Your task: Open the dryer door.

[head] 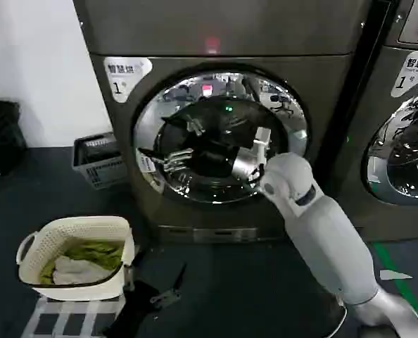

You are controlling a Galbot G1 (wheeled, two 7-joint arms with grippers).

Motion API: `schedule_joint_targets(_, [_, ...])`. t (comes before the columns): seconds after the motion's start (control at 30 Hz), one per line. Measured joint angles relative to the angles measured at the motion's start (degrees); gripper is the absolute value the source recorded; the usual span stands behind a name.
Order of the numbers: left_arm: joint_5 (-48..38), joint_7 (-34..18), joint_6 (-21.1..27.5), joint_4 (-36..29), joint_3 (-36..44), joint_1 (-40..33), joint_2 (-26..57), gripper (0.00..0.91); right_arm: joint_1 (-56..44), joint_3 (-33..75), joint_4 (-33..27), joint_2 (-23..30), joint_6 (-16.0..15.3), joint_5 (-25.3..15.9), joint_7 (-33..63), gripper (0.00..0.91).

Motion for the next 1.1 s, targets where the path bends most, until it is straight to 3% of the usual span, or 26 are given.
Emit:
schedule_joint_targets(0.3, [1.2,-0.5,0.7,-0.1,0.1,-0.1,-0.1,0.907,-7.2,3.7,0.4,0.5,1.6,-3.6,0.3,0.907])
schedule_joint_targets(0.57, [2.5,-0.8,1.3,-0.2,0.3,0.0,-0.3,0.907,-13.1,5.3,-2.0,0.3,3.3,-9.2,-0.9,0.907])
schedule_joint_targets(0.83, [2.3,-0.9,2.0,-0.2,0.7,0.1,-0.6,0.907,-12.0,2.8,-6.2,1.1,4.2,-11.3,-1.4,0.907])
schedule_joint_targets(1.1, [2.9,-1.8,2.6,0.1,0.8,-0.1,-0.7,0.907,-7.6,-0.9,-10.8,2.1,4.5,-10.8,-2.5,0.907])
